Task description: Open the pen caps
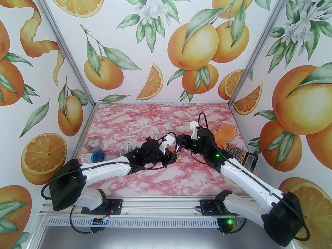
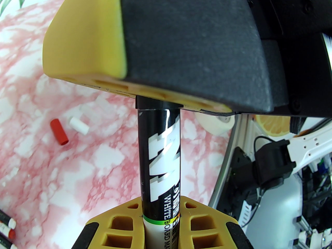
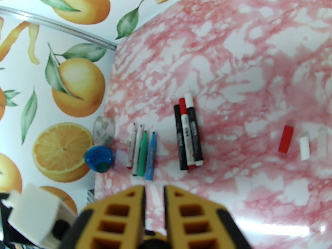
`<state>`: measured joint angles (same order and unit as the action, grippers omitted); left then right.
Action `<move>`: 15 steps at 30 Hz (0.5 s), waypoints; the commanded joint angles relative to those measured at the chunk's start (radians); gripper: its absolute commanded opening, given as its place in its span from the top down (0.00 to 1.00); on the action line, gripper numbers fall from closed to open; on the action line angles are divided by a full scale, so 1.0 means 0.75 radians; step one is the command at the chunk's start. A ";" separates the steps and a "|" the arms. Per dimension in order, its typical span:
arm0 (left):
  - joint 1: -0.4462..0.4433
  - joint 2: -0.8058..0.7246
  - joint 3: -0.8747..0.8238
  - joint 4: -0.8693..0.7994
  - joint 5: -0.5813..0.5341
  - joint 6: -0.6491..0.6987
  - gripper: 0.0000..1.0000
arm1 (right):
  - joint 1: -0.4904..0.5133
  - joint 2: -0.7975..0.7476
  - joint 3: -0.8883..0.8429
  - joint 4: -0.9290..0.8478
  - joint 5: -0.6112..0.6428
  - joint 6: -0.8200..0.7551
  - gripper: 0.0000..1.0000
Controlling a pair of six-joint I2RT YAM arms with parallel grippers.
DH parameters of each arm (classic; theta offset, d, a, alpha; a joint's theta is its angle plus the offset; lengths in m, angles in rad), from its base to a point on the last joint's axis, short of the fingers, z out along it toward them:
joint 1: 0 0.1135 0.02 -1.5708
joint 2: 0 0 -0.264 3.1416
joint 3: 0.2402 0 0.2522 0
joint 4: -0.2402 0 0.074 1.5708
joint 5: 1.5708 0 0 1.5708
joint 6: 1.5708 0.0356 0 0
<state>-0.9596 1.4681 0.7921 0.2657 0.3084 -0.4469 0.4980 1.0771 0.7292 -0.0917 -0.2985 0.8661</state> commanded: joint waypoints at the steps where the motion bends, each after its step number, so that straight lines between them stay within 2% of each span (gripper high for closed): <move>1: -0.015 0.022 -0.005 -0.008 0.137 -0.023 1.00 | -0.045 -0.043 0.001 0.208 -0.039 -0.050 0.91; 8: -0.018 0.005 0.000 -0.068 0.042 0.005 1.00 | -0.094 -0.052 0.046 0.041 0.134 0.001 0.93; 15: -0.037 -0.002 0.024 -0.177 -0.036 0.068 1.00 | -0.124 -0.053 0.087 -0.026 0.175 0.001 0.93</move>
<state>-0.9703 1.4727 0.8043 0.2699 0.2882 -0.4450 0.4683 1.0592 0.7300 -0.1116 -0.3176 0.8658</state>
